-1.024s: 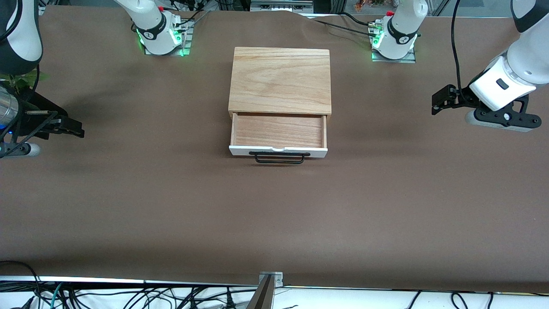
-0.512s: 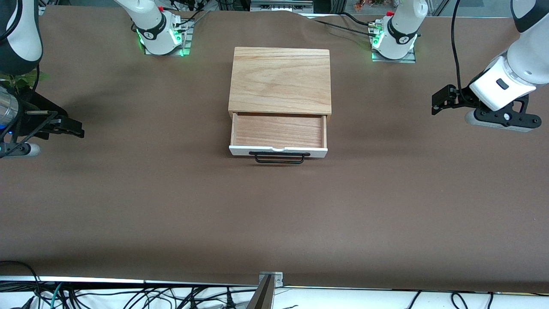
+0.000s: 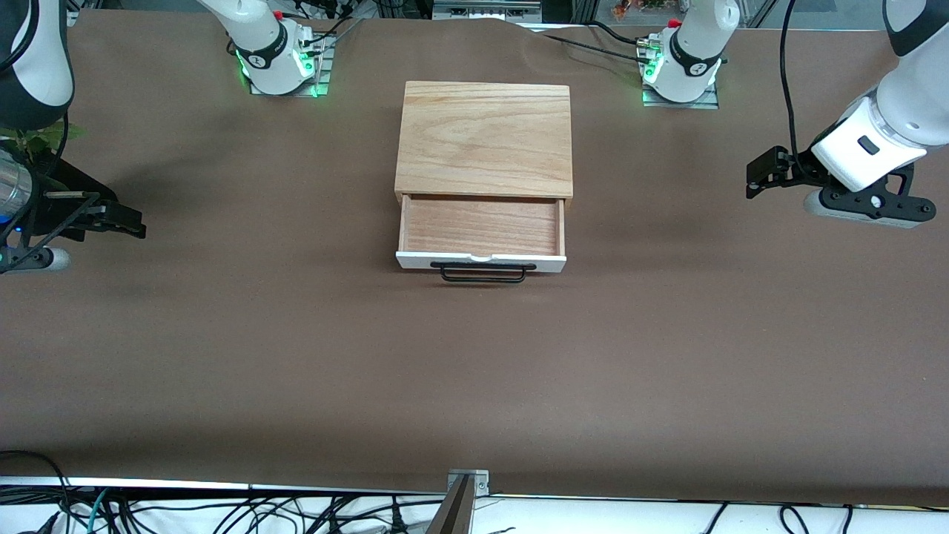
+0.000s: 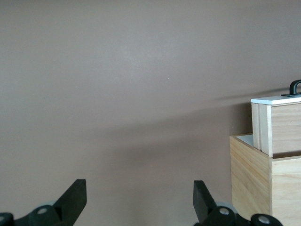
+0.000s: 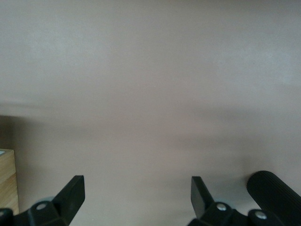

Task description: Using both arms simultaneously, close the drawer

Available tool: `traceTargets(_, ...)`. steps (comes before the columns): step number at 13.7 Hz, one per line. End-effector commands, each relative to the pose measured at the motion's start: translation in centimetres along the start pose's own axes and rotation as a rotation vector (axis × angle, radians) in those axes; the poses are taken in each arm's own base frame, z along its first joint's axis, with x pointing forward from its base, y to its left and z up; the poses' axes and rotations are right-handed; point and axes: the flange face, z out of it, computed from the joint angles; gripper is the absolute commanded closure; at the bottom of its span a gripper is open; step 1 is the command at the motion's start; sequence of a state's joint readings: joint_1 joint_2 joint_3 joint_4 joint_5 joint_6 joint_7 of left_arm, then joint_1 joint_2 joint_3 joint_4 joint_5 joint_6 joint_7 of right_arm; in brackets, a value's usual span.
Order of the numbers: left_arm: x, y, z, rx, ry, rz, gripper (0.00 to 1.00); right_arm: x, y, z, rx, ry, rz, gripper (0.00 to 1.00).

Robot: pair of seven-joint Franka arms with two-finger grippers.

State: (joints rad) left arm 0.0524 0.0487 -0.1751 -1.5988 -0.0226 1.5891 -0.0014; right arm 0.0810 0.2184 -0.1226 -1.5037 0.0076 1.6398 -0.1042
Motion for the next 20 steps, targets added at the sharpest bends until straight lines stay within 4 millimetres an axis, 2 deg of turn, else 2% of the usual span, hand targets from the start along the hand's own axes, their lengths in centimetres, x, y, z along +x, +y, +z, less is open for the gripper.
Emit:
traceTargets(1,-0.2,0.0,-0.4,-0.015,0.012,-0.003,0.00,0.3,0.0,-0.3,-0.007,0.008,0.005,0.00)
traceTargets(10,-0.1,0.0,-0.8,-0.001,0.022,-0.001,0.00,0.4,-0.2,-0.2,-0.002,0.010,0.010,0.00)
traceTargets(13,-0.1,-0.1,-0.8,-0.001,0.022,-0.003,0.00,1.6,-0.4,1.2,0.014,0.027,0.011,0.00)
traceTargets(16,0.1,-0.3,-0.5,-0.002,0.017,-0.003,0.00,2.3,-1.7,2.2,0.061,0.027,0.001,0.00)
traceTargets(20,0.2,-0.3,-0.2,-0.005,0.010,0.009,0.00,3.5,-4.9,3.7,0.068,0.041,-0.047,0.00)
